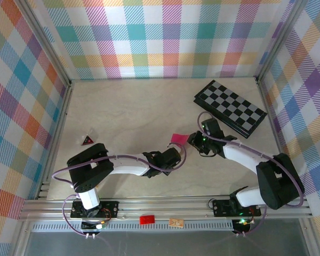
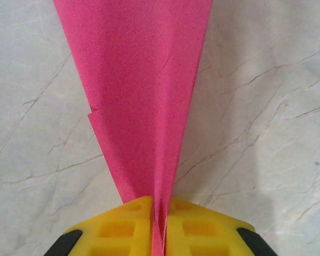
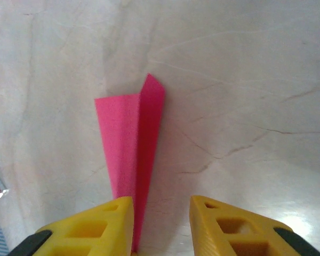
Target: Fold a paper plane with a square sheet of paper (pick it up from the middle)
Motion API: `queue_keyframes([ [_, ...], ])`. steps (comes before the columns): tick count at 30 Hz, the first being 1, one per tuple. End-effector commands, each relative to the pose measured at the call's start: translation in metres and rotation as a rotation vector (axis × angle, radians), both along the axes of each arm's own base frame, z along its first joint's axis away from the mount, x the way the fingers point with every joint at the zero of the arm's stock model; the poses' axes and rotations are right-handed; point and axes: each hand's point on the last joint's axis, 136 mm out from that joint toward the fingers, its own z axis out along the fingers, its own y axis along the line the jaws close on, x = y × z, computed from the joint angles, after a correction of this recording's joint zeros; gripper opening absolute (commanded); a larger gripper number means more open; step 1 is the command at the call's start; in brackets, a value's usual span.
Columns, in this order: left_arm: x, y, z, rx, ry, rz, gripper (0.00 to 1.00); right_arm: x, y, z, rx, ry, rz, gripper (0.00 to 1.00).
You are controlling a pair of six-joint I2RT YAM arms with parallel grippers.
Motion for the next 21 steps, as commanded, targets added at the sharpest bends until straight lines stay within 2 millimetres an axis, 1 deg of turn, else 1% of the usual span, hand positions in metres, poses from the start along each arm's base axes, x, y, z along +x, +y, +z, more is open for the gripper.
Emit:
queue_keyframes([
  [1,-0.026,0.005,-0.031,-0.085,0.228,-0.027,0.15,0.003,-0.001,0.006,-0.001,-0.102,0.034,0.35],
  [3,-0.027,0.000,-0.030,-0.149,0.304,-0.031,0.15,0.001,0.005,0.010,0.023,-0.130,0.081,0.34],
  [6,-0.032,-0.008,-0.030,-0.219,0.417,-0.057,0.15,-0.006,0.016,0.013,0.074,-0.125,0.144,0.32],
  [8,-0.034,-0.009,-0.031,-0.236,0.473,-0.061,0.15,-0.010,0.024,0.014,0.118,-0.123,0.179,0.32],
  [11,-0.035,-0.009,-0.034,-0.265,0.520,-0.063,0.15,-0.016,0.031,0.013,0.175,-0.128,0.212,0.31],
  [14,-0.034,-0.006,-0.038,-0.291,0.567,-0.047,0.16,-0.021,0.038,0.013,0.219,-0.133,0.250,0.27],
  [16,-0.035,-0.005,-0.040,-0.301,0.587,-0.041,0.17,-0.023,0.039,0.010,0.229,-0.121,0.257,0.24],
  [21,-0.035,-0.005,-0.044,-0.318,0.625,-0.030,0.17,-0.026,0.043,0.005,0.249,-0.103,0.268,0.20],
])
